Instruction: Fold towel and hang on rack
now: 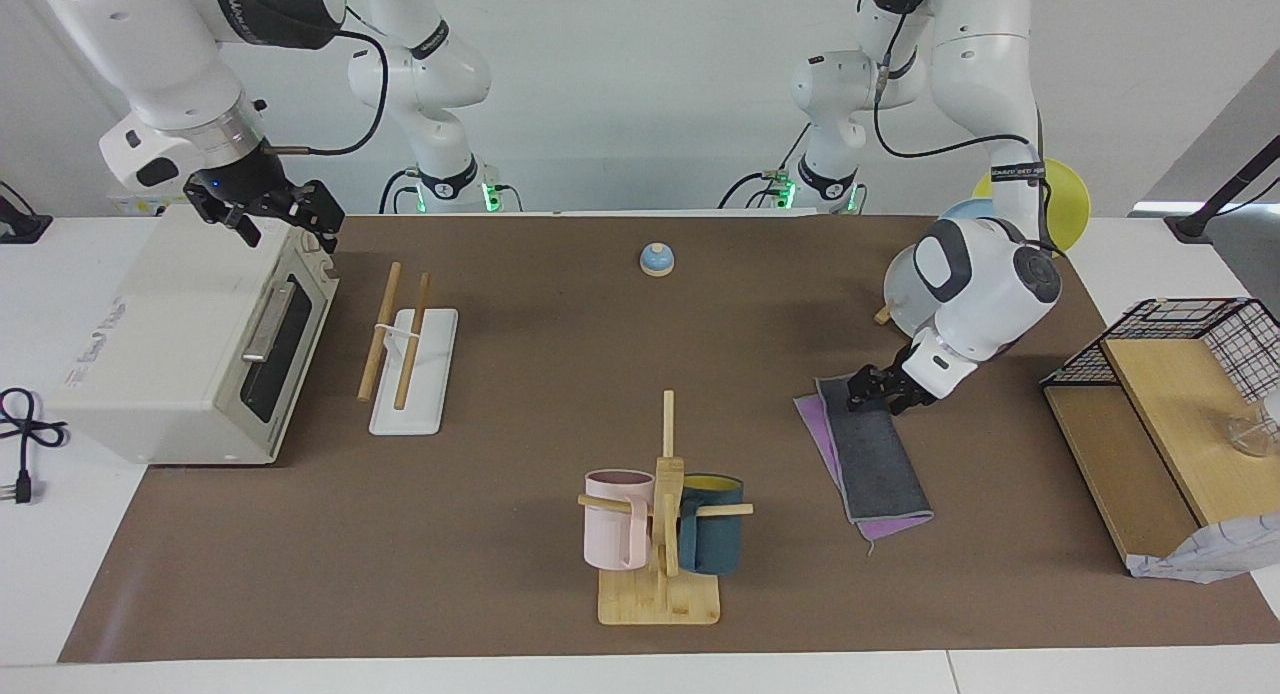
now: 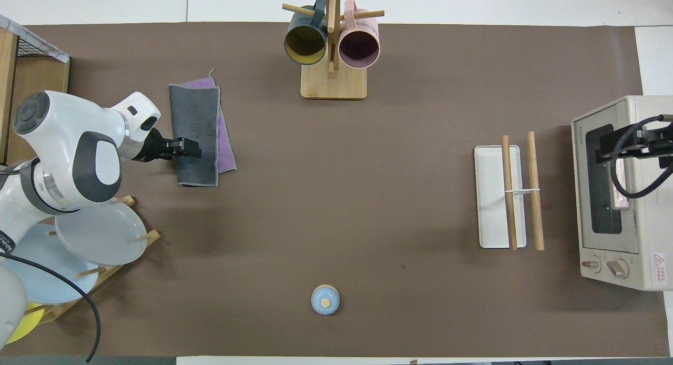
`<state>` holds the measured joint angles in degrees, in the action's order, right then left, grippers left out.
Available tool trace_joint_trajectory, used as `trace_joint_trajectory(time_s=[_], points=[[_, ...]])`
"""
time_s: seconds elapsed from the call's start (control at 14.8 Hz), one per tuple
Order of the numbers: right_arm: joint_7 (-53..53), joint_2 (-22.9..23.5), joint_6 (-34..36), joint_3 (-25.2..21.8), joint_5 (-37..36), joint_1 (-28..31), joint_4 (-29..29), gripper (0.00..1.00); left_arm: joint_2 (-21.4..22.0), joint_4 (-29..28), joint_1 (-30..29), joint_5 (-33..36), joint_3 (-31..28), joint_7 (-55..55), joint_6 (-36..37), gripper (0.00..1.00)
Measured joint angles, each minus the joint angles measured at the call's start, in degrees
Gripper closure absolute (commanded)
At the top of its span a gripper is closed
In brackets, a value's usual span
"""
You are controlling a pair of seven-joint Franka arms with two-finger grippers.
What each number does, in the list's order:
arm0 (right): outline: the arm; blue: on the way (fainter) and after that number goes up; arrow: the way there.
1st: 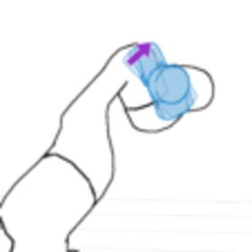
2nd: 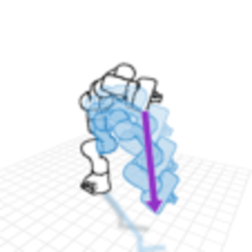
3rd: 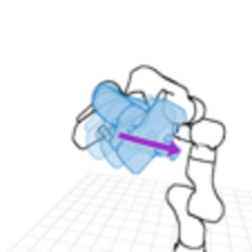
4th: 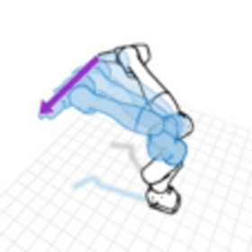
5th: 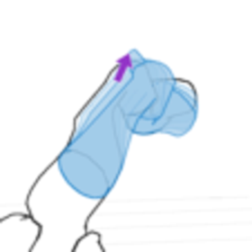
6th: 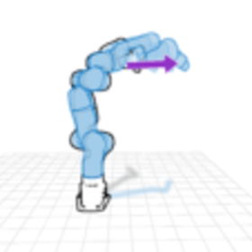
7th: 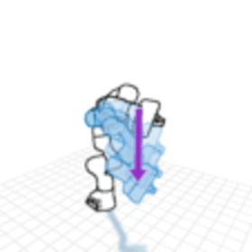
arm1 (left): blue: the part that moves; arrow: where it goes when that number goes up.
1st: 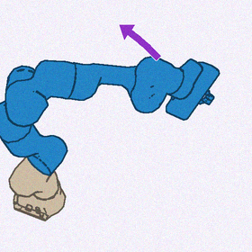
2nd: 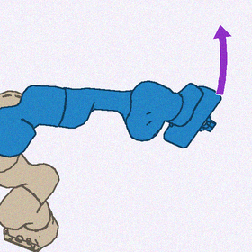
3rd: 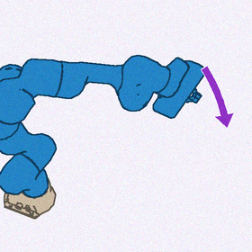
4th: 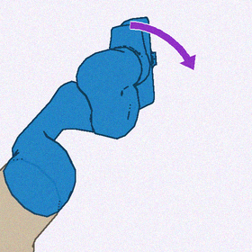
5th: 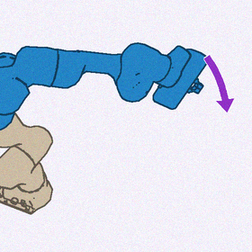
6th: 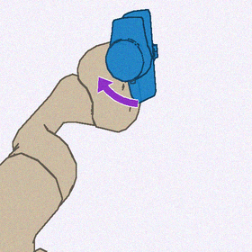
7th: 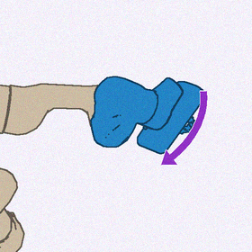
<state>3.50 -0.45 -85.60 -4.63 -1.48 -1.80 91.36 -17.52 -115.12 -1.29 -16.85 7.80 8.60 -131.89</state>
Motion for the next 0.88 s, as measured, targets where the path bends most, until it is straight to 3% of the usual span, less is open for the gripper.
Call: trace_joint_trajectory(time_s=[0.2, 0.47, 0.68, 0.88], points=[[0.0, 0.0, 0.1, 0.5, 0.0, -0.1, 0.1, 0.00, -0.2, 0.0, 0.0, 0.0, 0.0, 0.0, -0.1, 0.31], [-0.8, -0.2, 0.2, 0.8, 0.1, -0.1, 1.2, 0.00, -0.4, 0.0, 0.0, -0.1, 0.0, 0.5, -0.2, 0.52], [-4.2, -0.6, 0.2, 1.1, 0.3, -1.2, 2.2, 0.00, -0.4, -0.1, -0.5, -0.1, 0.0, 1.4, -0.2, 0.61], [-4.2, -1.1, -0.2, 1.2, 3.4, -1.8, 3.4, 0.00, -0.4, -0.1, -0.8, -0.1, 0.0, 1.6, -0.2, 1.00]])
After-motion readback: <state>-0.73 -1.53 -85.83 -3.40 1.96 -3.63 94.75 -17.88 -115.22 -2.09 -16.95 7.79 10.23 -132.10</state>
